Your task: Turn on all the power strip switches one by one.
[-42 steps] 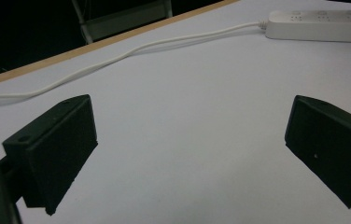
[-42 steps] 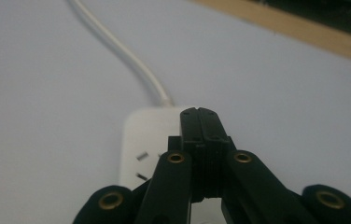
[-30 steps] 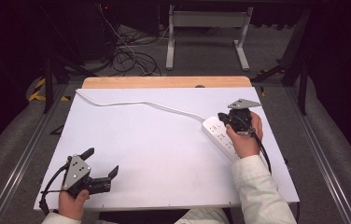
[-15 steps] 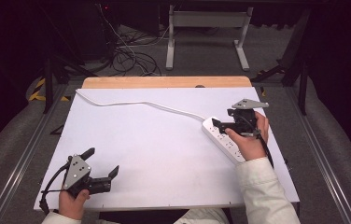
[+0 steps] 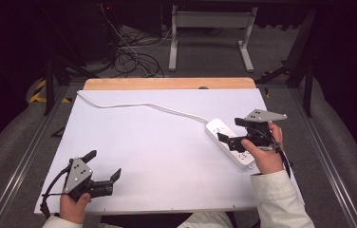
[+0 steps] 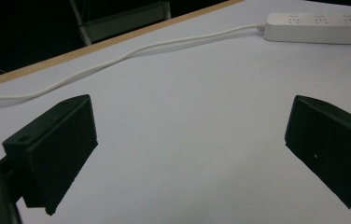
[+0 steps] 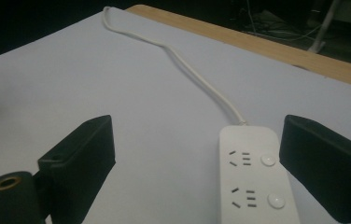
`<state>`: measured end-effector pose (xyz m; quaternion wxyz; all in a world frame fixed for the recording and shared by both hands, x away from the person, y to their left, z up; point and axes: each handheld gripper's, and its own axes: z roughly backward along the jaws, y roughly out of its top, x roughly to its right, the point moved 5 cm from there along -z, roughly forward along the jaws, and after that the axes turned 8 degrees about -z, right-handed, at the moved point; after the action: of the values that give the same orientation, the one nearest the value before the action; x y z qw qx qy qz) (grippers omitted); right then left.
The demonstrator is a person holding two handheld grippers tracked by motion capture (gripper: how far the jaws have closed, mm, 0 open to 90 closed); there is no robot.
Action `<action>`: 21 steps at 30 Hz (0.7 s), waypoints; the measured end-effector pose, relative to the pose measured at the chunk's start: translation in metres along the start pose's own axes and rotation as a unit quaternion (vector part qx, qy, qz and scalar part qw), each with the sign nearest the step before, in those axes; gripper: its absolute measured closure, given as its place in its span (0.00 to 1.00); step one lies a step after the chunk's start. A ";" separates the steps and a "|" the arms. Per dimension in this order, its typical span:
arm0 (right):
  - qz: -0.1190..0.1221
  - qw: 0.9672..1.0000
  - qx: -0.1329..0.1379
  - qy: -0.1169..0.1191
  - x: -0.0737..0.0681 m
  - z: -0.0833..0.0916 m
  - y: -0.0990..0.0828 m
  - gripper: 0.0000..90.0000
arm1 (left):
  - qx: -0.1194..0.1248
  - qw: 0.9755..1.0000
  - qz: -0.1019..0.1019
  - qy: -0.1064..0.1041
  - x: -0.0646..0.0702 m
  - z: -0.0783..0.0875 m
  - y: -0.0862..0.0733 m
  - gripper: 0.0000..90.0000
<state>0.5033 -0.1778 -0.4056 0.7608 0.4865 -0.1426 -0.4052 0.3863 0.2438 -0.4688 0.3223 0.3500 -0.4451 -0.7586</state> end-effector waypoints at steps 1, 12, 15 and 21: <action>0.002 1.000 0.002 0.006 -0.002 0.003 -0.002 0.12 | 0.001 1.000 0.000 0.000 0.000 0.000 0.000 0.03; 0.014 0.998 0.021 0.057 -0.013 0.017 -0.031 0.15 | 0.002 1.000 -0.001 0.000 0.000 0.001 0.001 0.03; 0.014 0.997 0.034 0.063 -0.013 0.018 -0.040 0.15 | 0.002 1.000 -0.003 -0.001 0.000 0.001 0.001 0.03; 0.021 0.995 0.053 0.079 -0.013 0.016 -0.056 0.14 | 0.004 1.000 0.000 0.000 0.001 0.001 0.001 0.03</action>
<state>0.4587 -0.1890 -0.4435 0.7513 0.5534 -0.1138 -0.3410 0.3854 0.2432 -0.4678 0.3205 0.3511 -0.4480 -0.7572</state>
